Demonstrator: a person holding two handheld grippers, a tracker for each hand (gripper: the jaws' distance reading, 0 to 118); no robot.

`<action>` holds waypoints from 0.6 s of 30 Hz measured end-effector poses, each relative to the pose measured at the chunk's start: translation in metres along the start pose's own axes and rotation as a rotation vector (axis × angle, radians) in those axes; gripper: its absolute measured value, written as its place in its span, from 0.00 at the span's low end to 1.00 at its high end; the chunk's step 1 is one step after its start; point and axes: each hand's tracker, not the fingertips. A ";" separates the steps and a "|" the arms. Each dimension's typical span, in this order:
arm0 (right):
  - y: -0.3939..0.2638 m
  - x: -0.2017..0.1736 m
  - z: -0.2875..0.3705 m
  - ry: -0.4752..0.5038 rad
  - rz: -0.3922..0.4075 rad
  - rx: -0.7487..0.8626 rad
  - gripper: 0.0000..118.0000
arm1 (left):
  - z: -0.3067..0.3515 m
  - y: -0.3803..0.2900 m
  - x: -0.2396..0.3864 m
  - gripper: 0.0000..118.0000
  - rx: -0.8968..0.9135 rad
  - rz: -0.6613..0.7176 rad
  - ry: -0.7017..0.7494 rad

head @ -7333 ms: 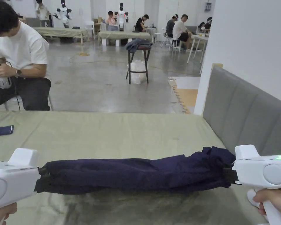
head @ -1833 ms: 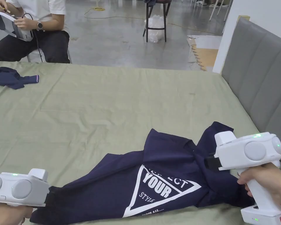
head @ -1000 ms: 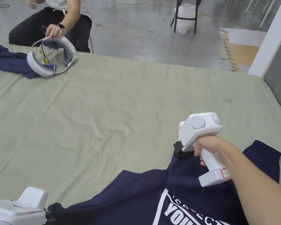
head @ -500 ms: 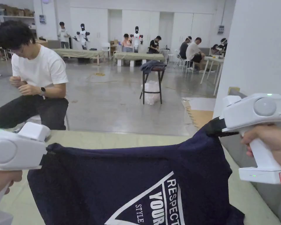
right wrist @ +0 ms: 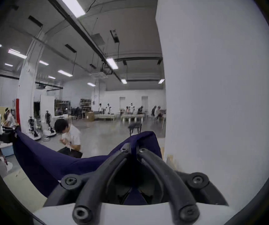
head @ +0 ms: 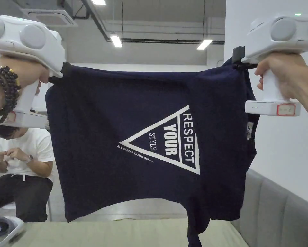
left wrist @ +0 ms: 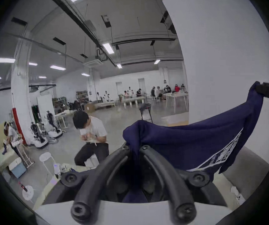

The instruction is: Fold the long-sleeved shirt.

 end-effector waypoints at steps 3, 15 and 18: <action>0.004 -0.004 -0.005 -0.025 0.037 0.010 0.02 | -0.001 0.008 0.004 0.08 0.024 0.014 0.017; -0.128 -0.005 -0.056 0.001 -0.016 -0.133 0.02 | -0.049 -0.092 0.012 0.08 -0.136 0.054 -0.006; -0.191 -0.004 -0.073 0.008 -0.050 -0.215 0.02 | -0.077 -0.144 0.017 0.08 -0.216 0.050 -0.024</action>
